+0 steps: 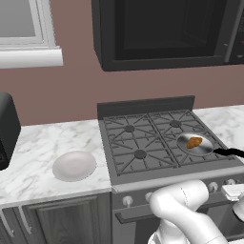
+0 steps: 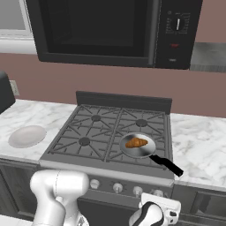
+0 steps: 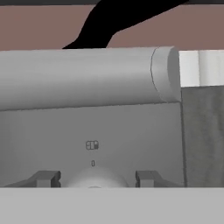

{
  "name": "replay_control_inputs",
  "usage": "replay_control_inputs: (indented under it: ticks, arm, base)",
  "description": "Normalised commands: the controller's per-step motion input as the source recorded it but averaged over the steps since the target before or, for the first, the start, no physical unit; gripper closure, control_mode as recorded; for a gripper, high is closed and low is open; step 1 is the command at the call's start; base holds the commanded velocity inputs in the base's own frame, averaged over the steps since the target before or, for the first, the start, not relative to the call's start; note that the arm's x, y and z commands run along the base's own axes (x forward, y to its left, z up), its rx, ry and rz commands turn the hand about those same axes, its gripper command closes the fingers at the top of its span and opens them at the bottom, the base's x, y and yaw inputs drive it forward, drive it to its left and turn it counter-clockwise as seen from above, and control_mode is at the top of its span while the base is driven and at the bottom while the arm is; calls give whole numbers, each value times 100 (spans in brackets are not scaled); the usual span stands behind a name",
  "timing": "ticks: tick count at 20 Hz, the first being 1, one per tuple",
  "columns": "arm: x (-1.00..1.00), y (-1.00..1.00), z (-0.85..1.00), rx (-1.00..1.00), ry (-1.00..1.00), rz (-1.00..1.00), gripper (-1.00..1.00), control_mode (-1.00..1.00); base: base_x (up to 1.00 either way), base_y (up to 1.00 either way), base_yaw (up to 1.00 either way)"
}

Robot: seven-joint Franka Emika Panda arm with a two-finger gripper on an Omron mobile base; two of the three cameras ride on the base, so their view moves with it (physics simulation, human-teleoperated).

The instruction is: Pick the croissant and place it on the pan. Then turn on the stove to warm the croissant.

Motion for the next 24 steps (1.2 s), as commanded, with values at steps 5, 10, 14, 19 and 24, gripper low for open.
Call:
replay_control_inputs:
  ticks: [5, 10, 14, 19, 24]
  arm:
    - [-10, 0, -36, -13, 0, 10, 100, -100]
    - [-15, 0, -45, -13, 0, 13, 100, -100]
    - [-18, 0, -56, -14, 0, 16, 100, -100]
    - [-19, 0, -54, -14, -2, 18, 100, -100]
    - [-22, -4, -47, -19, -3, 19, 100, -100]
  base:
    - [0, 0, 0]
    - [0, 0, 0]
    - [0, 0, 0]
    - [0, 0, 0]
    - [0, 0, 0]
